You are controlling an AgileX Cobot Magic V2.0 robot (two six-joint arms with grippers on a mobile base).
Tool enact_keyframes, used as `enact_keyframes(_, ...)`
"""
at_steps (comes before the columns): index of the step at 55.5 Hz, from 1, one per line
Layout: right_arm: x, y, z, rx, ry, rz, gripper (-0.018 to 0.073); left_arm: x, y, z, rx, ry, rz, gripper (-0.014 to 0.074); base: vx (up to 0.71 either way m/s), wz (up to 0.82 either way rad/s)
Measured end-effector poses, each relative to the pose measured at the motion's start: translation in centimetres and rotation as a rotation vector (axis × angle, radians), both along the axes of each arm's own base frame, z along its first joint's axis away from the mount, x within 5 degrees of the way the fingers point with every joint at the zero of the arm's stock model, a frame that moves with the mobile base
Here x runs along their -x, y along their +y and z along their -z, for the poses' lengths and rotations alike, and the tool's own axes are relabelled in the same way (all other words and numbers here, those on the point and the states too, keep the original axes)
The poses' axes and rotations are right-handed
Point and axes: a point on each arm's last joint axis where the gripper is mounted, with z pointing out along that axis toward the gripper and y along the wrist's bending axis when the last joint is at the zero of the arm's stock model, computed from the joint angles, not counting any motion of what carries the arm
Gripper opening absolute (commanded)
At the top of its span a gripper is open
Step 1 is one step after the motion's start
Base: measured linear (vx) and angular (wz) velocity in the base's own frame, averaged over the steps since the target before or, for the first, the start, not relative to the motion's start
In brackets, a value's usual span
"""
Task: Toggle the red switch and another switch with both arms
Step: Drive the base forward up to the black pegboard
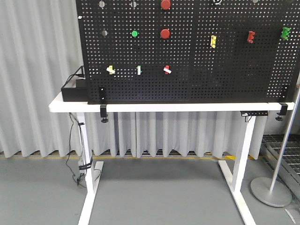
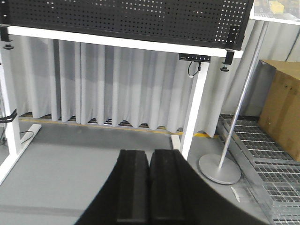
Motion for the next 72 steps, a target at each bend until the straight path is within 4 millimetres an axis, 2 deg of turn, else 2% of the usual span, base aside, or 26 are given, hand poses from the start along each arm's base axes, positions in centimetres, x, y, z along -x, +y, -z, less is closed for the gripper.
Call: enact_keyframes(72, 0.0, 0.0, 0.0, 0.0, 0.0, 0.0, -0.0006, 0.01, 0.0, 0.04, 0.0, 0.005, 0.0, 0.0002, 0.35, 0.01)
